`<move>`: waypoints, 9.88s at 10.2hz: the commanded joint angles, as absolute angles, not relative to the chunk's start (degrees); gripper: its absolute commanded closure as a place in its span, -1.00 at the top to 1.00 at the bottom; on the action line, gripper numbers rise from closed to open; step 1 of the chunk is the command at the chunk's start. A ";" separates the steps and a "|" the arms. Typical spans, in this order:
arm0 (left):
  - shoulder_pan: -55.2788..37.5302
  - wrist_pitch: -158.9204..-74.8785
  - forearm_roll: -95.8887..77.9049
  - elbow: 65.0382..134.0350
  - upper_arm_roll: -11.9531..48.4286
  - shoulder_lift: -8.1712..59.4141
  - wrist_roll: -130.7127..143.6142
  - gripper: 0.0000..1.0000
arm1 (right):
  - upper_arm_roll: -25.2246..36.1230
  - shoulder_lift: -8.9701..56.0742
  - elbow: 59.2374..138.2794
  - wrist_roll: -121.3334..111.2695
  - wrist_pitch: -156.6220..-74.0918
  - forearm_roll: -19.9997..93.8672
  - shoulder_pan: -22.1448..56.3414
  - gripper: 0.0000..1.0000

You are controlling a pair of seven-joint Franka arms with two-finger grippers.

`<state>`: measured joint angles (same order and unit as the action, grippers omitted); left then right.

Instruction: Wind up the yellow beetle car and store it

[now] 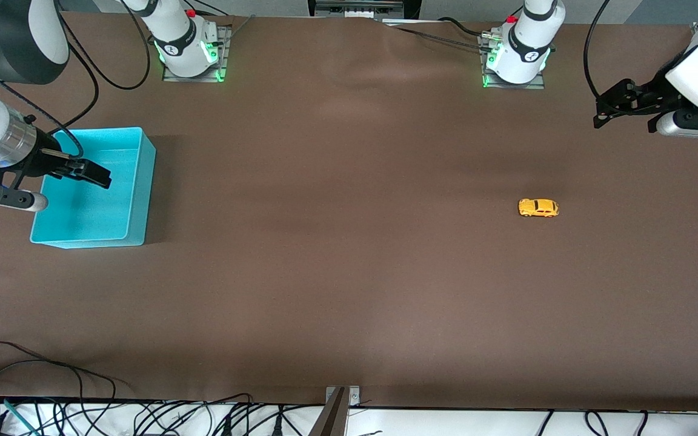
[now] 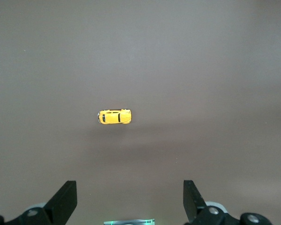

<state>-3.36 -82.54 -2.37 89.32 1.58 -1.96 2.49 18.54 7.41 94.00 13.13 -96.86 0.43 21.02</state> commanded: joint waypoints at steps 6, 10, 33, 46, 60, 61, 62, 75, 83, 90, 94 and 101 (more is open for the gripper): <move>-2.99 -81.39 -3.43 88.42 1.49 -1.67 3.08 1.00 | 18.55 7.38 94.04 13.97 -96.86 1.67 20.65 1.00; -2.90 -81.39 -3.43 88.42 1.41 -1.67 3.08 1.00 | 18.54 7.38 94.13 13.80 -96.86 1.76 20.65 1.00; -2.90 -81.12 -3.43 88.51 1.41 -1.67 3.16 1.00 | 18.28 8.88 94.04 14.33 -97.12 1.67 22.41 1.00; -2.20 -81.12 -3.34 88.51 1.32 -1.58 3.16 1.00 | 18.28 8.79 94.04 14.33 -96.77 1.67 22.32 1.00; -2.20 -81.12 -3.34 88.51 1.32 -1.58 3.16 1.00 | 18.28 8.79 94.04 14.33 -96.77 1.67 22.32 1.00; -2.20 -81.12 -3.34 88.51 1.32 -1.58 3.16 1.00 | 18.28 8.88 94.04 14.33 -96.68 1.67 22.32 1.00; -2.20 -81.04 -3.34 88.51 1.32 -1.58 3.16 1.00 | 18.28 8.79 94.13 14.33 -96.68 1.67 22.32 1.00; -2.20 -81.12 -3.34 88.51 1.32 -1.58 3.25 1.00 | 18.37 8.79 94.13 14.24 -96.68 1.67 22.24 1.00; -2.37 -81.12 -3.34 88.16 1.49 -1.49 3.25 1.00 | 18.46 8.79 94.22 14.33 -96.50 1.67 22.15 1.00; -2.11 -85.15 0.44 93.41 1.50 -2.46 2.46 1.00 | 18.37 8.88 94.13 14.33 -97.12 1.67 22.59 1.00; -0.53 -87.63 0.44 96.15 1.49 -2.99 2.46 1.00 | 18.37 8.79 94.30 14.33 -96.50 1.67 22.59 1.00; 0.53 -100.69 0.53 107.12 1.23 -0.70 2.37 1.00 | 19.42 8.09 93.52 14.33 -97.03 1.58 21.80 1.00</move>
<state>0.00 -96.98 -0.64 103.46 0.95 0.20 2.94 18.87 9.07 93.70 13.70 -97.17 0.81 21.95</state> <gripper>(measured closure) 0.000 0.000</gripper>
